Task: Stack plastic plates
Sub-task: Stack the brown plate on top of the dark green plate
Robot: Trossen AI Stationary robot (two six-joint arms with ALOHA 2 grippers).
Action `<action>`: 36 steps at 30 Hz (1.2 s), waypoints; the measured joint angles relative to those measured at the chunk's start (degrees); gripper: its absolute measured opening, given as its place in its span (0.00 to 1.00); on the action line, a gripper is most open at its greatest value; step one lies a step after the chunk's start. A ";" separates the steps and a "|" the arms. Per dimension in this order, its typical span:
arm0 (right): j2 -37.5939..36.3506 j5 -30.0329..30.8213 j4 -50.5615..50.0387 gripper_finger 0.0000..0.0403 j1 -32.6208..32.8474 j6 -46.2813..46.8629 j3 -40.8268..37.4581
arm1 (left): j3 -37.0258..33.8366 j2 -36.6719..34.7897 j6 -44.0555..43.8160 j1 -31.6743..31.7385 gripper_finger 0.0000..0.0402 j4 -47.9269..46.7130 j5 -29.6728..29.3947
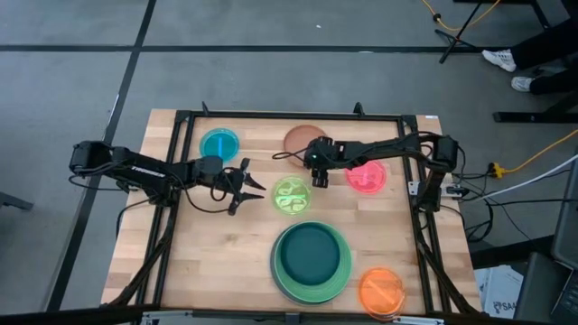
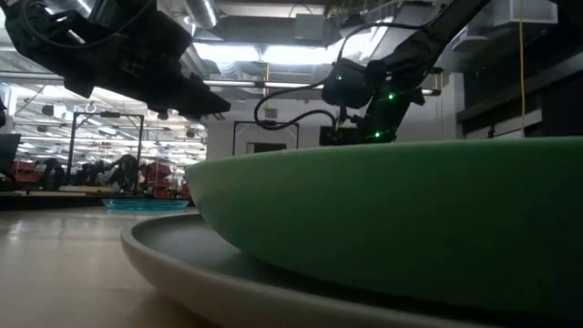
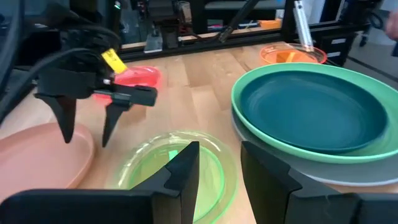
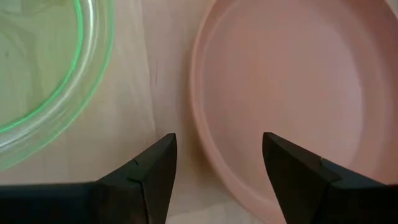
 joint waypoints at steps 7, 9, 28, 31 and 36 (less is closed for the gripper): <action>1.20 -0.78 1.68 0.56 -0.77 -0.58 0.04 | -0.02 0.00 0.29 0.00 0.28 -0.81 -1.04; 1.78 -0.75 2.04 0.53 -0.79 -0.54 0.08 | 0.00 0.00 0.32 0.00 0.28 -0.76 -1.04; 2.23 1.45 0.80 0.02 -0.60 -0.63 0.04 | 0.00 0.00 -0.02 0.00 0.28 -1.24 -1.11; 2.16 1.87 0.77 0.03 -0.57 -0.65 0.02 | 0.00 0.00 0.00 0.00 0.28 -1.24 -1.09; -0.32 3.16 -0.80 0.01 0.71 0.81 0.00 | 0.00 0.00 -0.04 0.00 0.28 -1.43 -1.11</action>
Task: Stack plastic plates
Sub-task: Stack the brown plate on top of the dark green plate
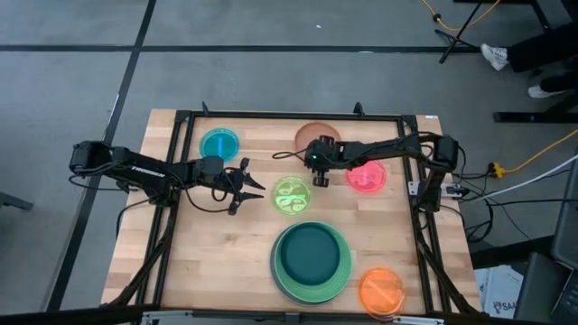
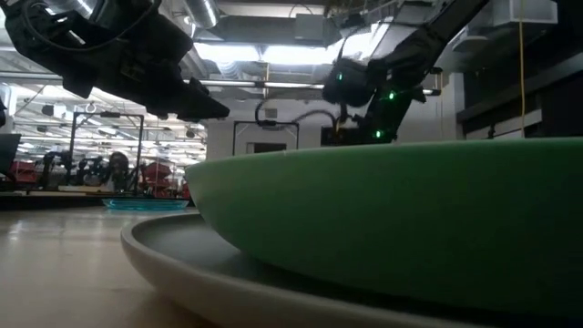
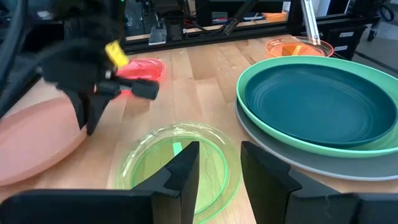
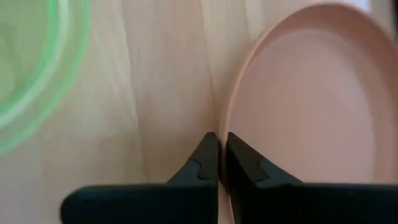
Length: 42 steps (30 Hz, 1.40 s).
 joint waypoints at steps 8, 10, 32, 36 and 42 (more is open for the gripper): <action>-7.31 2.80 -2.07 0.01 7.46 1.67 0.00 | 0.00 0.00 -0.77 0.00 0.28 -0.05 0.02; -9.01 3.11 -2.33 0.01 9.70 2.99 0.00 | 0.00 0.00 -0.98 0.00 0.28 -0.07 0.00; -13.71 4.13 -4.43 0.01 38.16 20.37 5.68 | 0.00 -0.02 -4.32 -6.60 0.28 -0.66 -4.95; -13.71 3.25 -3.69 0.01 41.60 26.07 5.77 | 0.00 -0.02 -4.83 -7.19 0.28 -0.66 -5.01; -13.35 0.48 -3.36 0.01 46.01 35.50 5.77 | 0.00 -0.02 -5.59 -7.32 0.28 -0.64 -5.01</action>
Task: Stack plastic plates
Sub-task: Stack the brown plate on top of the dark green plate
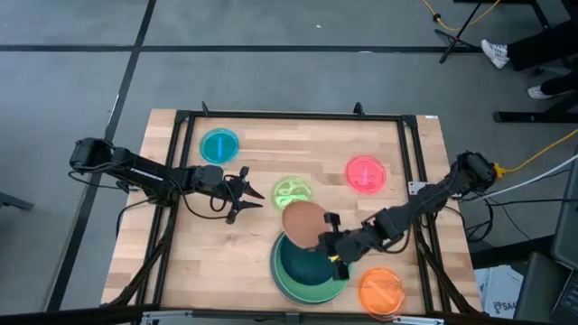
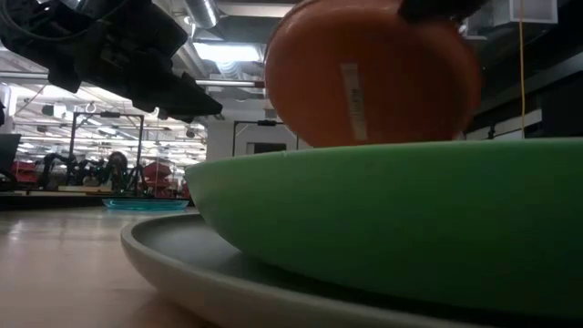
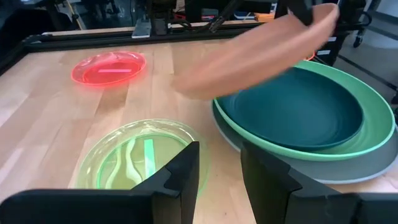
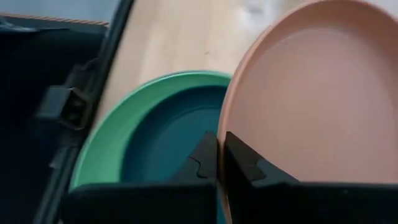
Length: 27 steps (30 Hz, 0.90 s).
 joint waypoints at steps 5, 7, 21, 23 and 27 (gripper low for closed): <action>2.06 -4.19 2.51 0.01 2.44 4.85 0.02 | 0.00 0.00 -0.33 0.00 0.28 0.04 0.00; 3.18 -5.60 3.25 0.01 3.32 6.60 0.04 | 0.00 -0.01 -0.32 0.00 0.28 0.13 -0.01; 5.45 -3.92 5.79 0.01 4.79 8.64 0.04 | 0.04 -0.04 0.02 0.02 0.28 0.72 -1.51; 5.45 -3.75 5.78 0.01 4.79 9.05 0.04 | 0.04 -0.03 -0.02 0.02 0.28 0.71 -1.49; 5.45 -1.71 5.88 0.01 4.80 11.13 -0.39 | 0.04 -0.04 -0.74 -0.15 0.28 0.57 -1.14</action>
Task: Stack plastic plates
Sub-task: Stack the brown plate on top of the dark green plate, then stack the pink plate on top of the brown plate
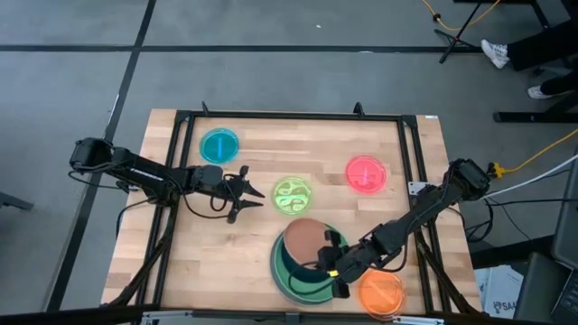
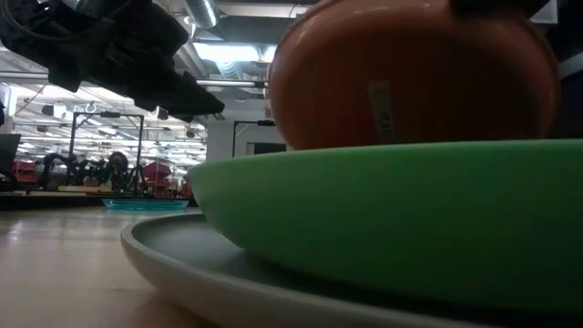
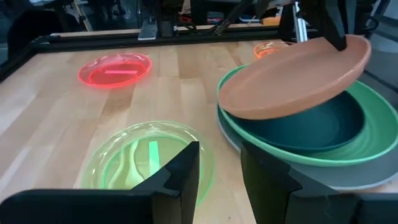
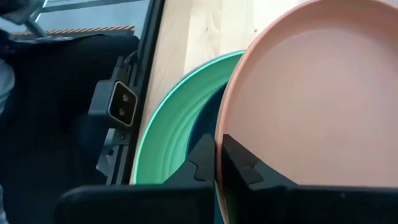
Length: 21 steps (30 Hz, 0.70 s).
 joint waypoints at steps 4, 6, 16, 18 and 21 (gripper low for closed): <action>0.00 0.57 -0.19 0.05 -0.03 0.97 -0.93 | 0.00 0.00 -0.64 -0.73 0.28 -0.04 0.07; 0.00 1.31 -0.09 0.11 -0.03 2.39 -1.11 | 0.00 0.01 -0.64 -0.97 0.28 -0.02 -0.07; -0.26 -4.51 -0.65 0.41 -1.61 3.69 -0.79 | 0.00 0.02 -0.64 -0.96 0.28 0.76 -0.29; -0.63 -6.89 -0.50 0.43 -2.06 4.01 -0.26 | 0.00 0.02 -0.63 -0.92 0.28 1.18 -0.37; -1.62 -7.05 -2.71 0.44 -2.71 4.39 0.18 | 0.00 0.02 -0.63 -0.88 0.28 1.38 -0.37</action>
